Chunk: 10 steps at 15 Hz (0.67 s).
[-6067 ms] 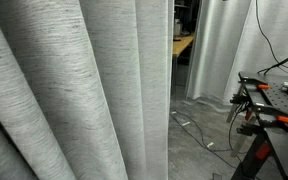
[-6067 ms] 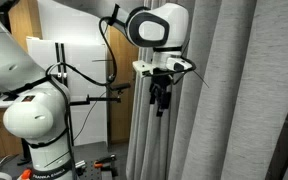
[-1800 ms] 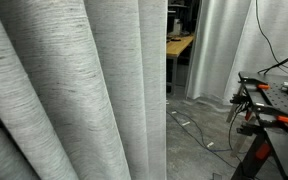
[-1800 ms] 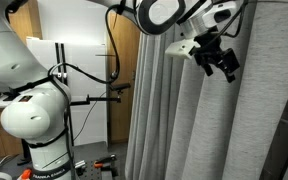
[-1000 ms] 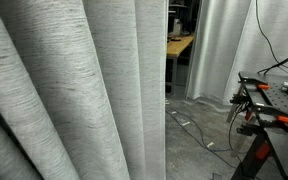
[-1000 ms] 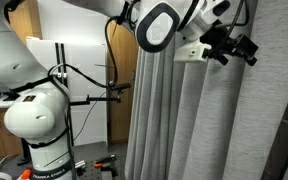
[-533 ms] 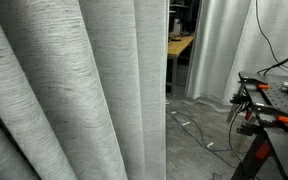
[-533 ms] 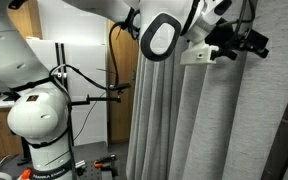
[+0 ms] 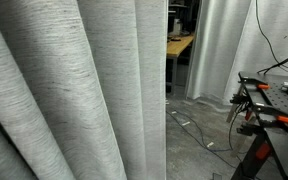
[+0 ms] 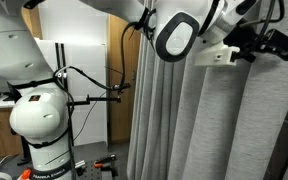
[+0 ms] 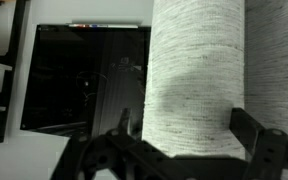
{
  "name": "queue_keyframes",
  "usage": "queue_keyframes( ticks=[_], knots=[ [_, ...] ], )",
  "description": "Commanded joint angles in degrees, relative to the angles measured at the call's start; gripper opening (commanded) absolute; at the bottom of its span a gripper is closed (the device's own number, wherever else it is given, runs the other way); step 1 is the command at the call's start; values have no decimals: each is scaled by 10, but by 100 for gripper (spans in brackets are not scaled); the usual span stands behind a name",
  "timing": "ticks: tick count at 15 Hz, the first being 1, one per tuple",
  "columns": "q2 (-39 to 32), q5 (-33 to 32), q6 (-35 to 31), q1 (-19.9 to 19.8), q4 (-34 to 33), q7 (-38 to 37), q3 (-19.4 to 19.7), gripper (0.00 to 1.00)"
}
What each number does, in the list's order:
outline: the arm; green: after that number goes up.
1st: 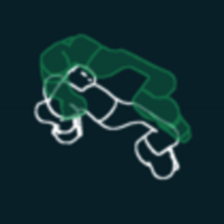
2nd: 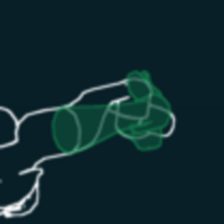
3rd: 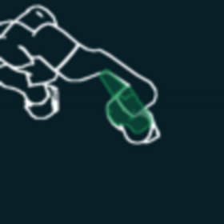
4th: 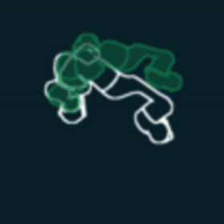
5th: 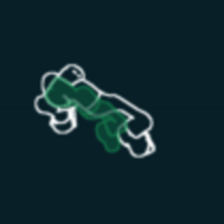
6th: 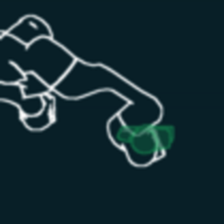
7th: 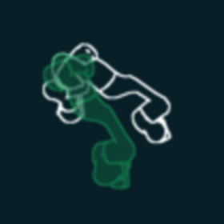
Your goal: Slide the curtain to the left
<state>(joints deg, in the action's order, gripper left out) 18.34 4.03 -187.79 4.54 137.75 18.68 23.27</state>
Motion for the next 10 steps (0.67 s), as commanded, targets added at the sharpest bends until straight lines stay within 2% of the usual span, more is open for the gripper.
queue_keyframes(
  ticks=[1, 4, 6, 7, 10],
  knots=[
    [-33, 7, 18, 20, -37, -5, 15, 100],
    [-45, 6, 21, 25, -42, -4, 14, 97],
    [-49, 6, 29, 30, -45, -4, 14, 73],
    [-51, 6, 33, 32, -47, -3, 14, 71],
    [-54, 6, 42, 35, -51, 0, 15, 47]
  ],
)
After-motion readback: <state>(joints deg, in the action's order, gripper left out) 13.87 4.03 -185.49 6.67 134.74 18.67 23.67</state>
